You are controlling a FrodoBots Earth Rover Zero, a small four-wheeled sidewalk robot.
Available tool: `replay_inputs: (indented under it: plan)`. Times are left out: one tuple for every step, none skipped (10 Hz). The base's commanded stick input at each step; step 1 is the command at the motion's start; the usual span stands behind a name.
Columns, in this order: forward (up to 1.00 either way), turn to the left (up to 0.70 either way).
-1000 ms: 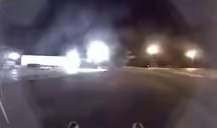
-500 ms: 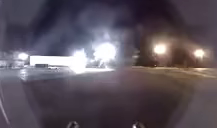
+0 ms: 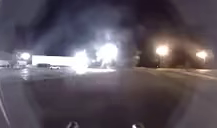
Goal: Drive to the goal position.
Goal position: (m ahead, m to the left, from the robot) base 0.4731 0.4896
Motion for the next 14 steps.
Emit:
replay_inputs:
  plan:
    - [0.50,0.00]
    - [0.50,0.00]
    - [0.50,0.00]
    - [0.50,0.00]
    - [0.50,0.00]
    - [0.50,0.00]
    - [0.50,0.00]
    - [0.50,0.00]
    - [0.50,0.00]
    - [0.50,0.00]
    - [0.50,0.00]
    - [0.50,0.00]
    - [0.50,0.00]
    - [0.50,0.00]
